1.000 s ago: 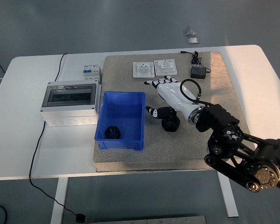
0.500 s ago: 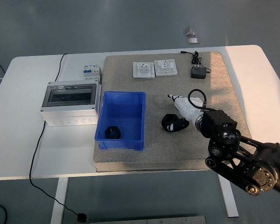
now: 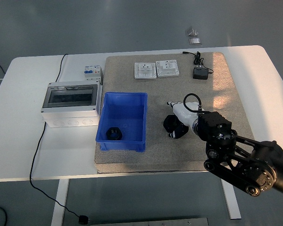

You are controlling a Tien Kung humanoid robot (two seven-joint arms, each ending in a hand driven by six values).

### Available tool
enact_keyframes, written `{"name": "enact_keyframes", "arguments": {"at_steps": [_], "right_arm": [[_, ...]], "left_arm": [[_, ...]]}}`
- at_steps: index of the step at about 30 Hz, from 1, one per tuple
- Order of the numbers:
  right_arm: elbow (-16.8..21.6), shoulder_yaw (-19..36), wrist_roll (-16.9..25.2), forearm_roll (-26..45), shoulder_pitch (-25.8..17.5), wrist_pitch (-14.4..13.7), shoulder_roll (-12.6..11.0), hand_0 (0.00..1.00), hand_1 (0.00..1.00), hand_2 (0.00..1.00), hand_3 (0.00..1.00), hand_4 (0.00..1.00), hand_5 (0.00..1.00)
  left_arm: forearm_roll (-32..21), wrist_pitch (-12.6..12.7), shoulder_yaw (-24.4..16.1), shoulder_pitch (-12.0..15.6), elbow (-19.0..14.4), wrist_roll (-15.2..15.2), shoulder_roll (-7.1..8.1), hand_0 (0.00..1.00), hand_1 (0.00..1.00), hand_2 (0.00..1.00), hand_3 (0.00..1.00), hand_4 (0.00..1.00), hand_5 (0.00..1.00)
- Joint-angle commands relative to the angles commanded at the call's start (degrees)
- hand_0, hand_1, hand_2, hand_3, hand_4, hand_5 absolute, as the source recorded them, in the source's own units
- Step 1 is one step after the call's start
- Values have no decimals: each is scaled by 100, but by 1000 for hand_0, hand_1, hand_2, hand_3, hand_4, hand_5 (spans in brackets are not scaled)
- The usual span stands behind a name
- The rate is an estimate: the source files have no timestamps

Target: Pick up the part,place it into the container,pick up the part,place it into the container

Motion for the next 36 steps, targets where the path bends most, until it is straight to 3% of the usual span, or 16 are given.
{"name": "enact_keyframes", "arguments": {"at_steps": [1,6,7,12,13,18,19,23,24,25,28,31,36], "right_arm": [[-11,-19,0,3,4,-6,4,531,413,731,836,837,268],[-48,-74,0,-100,19,-33,20,531,413,731,836,837,268],[-62,-85,0,-115,25,-21,23,475,357,597,671,556,90],[-221,-117,4,-174,50,11,45,475,357,597,671,556,90],[-247,-127,17,-178,53,4,46,448,348,579,668,467,44],[-292,-188,145,-248,72,-98,52,448,348,579,668,467,44],[-290,-194,171,-268,75,-103,51,407,308,531,602,367,37],[-274,-147,333,-380,84,-204,32,407,308,531,602,367,37],[-265,-104,403,-426,94,-288,23,407,308,531,602,367,37],[-254,-63,466,-462,107,-380,15,403,274,494,536,291,2],[-195,80,729,-489,194,-705,-2,403,274,494,536,291,2],[-148,114,1194,-225,389,-1250,23,408,281,490,538,281,2],[-156,-337,2080,392,725,-2077,205,408,281,490,538,281,2]], "left_arm": [[-1,0,1,1,0,-1,0,729,693,684,789,869,998],[-16,-1,7,6,0,-4,-6,729,693,684,789,869,998],[-21,-1,10,6,0,-5,-8,729,693,682,789,867,998],[-26,-3,16,13,0,-6,-11,729,693,682,789,867,998],[-26,-3,18,14,0,-6,-11,729,693,682,788,867,998],[-13,-6,13,18,0,-2,-8,729,693,682,788,867,998],[-7,-6,8,18,0,-1,-8,728,693,683,788,867,998],[-4,-3,-2,24,0,3,-8,728,693,683,788,867,998],[-6,-2,-2,27,0,3,-7,728,693,683,788,867,998],[-10,0,-1,29,0,3,-7,729,693,683,788,867,998],[-23,2,3,36,0,1,-5,729,693,683,788,867,998],[-23,6,-6,41,0,0,3,728,693,683,786,867,998],[-17,16,-16,37,0,2,3,728,693,683,786,867,998]]}}
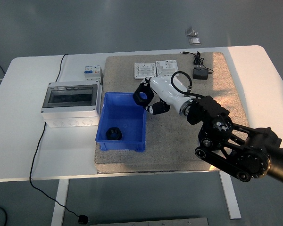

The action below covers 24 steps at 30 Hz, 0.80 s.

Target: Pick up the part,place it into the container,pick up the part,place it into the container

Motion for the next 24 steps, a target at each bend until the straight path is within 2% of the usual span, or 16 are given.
{"name": "enact_keyframes", "arguments": {"at_steps": [1,3,6,7,8,12,13,18,19,24], "right_arm": [[-39,-112,176,109,70,-118,54,515,342,504,582,242,2],[-163,-324,453,211,195,-226,145,515,342,504,582,242,2],[-485,-735,874,47,418,-118,278,515,342,504,582,242,2],[-552,-821,929,10,450,-88,299,662,579,590,654,249,2],[-645,-908,953,-31,481,-46,324,662,579,590,654,249,2],[-833,-1038,882,-157,508,117,370,662,579,590,654,249,2],[-838,-1051,867,-172,507,142,374,803,693,674,676,458,129],[-837,-1079,699,-234,486,298,388,803,693,674,676,458,129],[-844,-1078,641,-246,479,336,391,869,789,779,735,554,164],[-864,-1066,385,-291,440,519,390,869,789,779,735,554,164]], "left_arm": [[5,1,-4,-3,0,2,0,729,692,683,787,867,998],[6,5,-9,-9,0,5,1,729,692,683,787,867,998],[2,13,-15,-19,0,7,10,729,692,683,787,867,998],[2,15,-17,-19,0,6,12,729,693,682,785,867,998],[2,17,-19,-19,0,6,14,729,693,682,785,867,998],[-17,27,-21,-10,0,-3,12,729,693,682,785,867,998],[-8,27,-27,-10,0,-2,12,727,691,681,783,866,998],[46,19,-65,-12,0,22,15,727,691,681,783,866,998],[61,16,-74,-13,0,31,16,727,691,680,783,864,998],[87,10,-91,-16,0,57,25,727,691,680,783,864,998]]}}
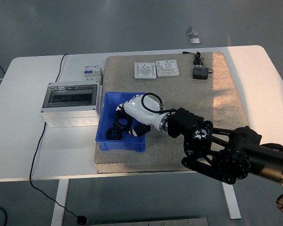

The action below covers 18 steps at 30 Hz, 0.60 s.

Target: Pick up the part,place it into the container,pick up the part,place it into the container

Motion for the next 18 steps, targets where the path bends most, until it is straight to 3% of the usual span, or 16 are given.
{"name": "enact_keyframes", "arguments": {"at_steps": [6,7,13,18], "right_arm": [[31,57,-138,-65,-50,121,-12,898,785,785,769,574,171],[47,77,-144,-85,-60,116,-17,911,772,774,812,586,168],[128,179,-155,-131,-112,66,-47,913,777,777,820,584,166],[211,169,-239,-177,-113,187,-62,913,777,777,820,584,166]], "left_arm": [[-1,3,0,5,0,-1,5,726,692,679,782,864,998],[-13,6,4,5,0,-6,3,726,691,679,782,860,998],[-33,10,12,1,0,-17,-4,726,690,678,782,861,998],[-28,6,19,0,0,-10,1,726,690,678,782,861,998]]}}
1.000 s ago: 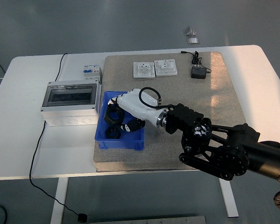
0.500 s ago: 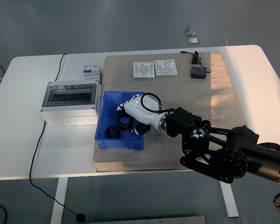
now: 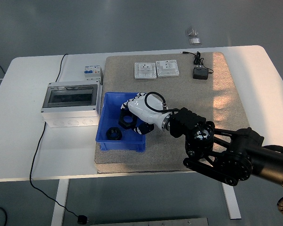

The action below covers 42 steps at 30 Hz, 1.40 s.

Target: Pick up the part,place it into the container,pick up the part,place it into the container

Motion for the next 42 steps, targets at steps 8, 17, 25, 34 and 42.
{"name": "enact_keyframes", "arguments": {"at_steps": [8,17,25,34,42], "right_arm": [[-22,-127,-128,-47,87,113,63,934,740,829,867,596,162],[-1,-95,-97,-98,71,-19,65,998,901,921,926,656,173],[3,-78,-56,-128,91,-76,70,998,998,998,998,840,257],[-14,-132,-128,-168,134,-35,92,998,998,998,998,870,256],[-42,-120,-217,-223,154,-24,107,998,998,998,998,895,273]], "left_arm": [[7,-2,-6,4,0,8,-2,725,690,677,781,857,998],[-13,-2,13,4,0,10,-2,725,690,676,781,856,998],[-30,-2,23,-10,0,7,1,725,690,677,782,852,998],[-53,-2,34,-19,0,4,4,726,691,677,782,851,998],[-56,-1,37,-28,0,1,9,726,691,677,782,849,998]]}}
